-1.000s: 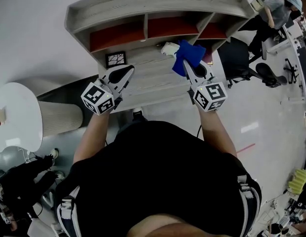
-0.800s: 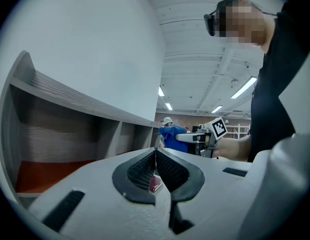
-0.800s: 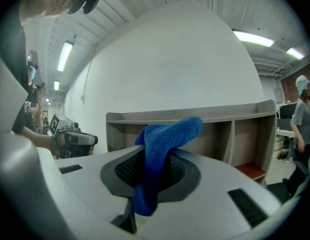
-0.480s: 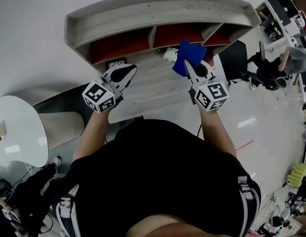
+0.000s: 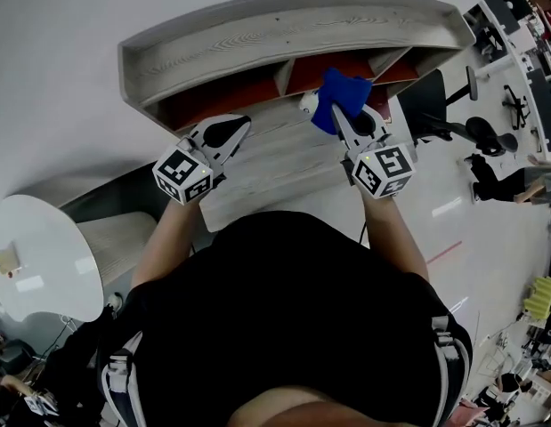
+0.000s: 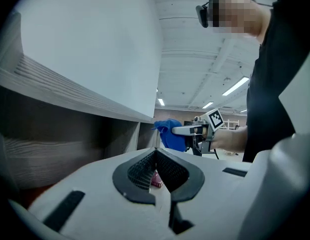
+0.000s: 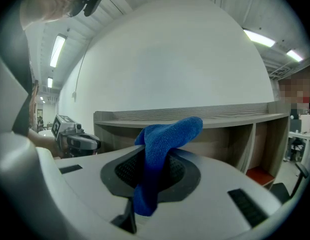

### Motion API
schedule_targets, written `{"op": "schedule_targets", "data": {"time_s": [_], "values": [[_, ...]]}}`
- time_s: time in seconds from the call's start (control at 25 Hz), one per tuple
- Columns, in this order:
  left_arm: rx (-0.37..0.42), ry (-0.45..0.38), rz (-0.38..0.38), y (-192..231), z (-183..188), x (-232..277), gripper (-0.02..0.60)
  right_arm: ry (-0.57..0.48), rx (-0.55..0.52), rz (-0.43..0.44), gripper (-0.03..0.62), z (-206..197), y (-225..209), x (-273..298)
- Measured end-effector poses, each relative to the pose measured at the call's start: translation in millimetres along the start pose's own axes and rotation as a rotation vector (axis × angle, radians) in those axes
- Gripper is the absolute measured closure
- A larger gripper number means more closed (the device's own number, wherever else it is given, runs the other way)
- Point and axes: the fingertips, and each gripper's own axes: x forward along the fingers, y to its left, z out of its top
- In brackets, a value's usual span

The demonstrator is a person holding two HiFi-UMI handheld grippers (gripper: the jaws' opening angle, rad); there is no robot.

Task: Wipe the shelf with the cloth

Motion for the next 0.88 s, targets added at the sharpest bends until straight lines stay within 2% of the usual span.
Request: {"op": "schedule_targets", "data": {"time_s": [0.44,0.68,0.88], "values": [[0.031,0.000,-0.064,5,3,2,0.565,0.000,-0.009,-0.005,0.537,2,10,13],[0.049,0.009,-0.053,-2,2,13,0.565,-0.006,-0.008,0.015,0.537,-3,0,14],[0.063,0.006,-0.013,-10,9,26,0.565,-0.025,-0.019,0.060,0.537,3,-11,13]]}}
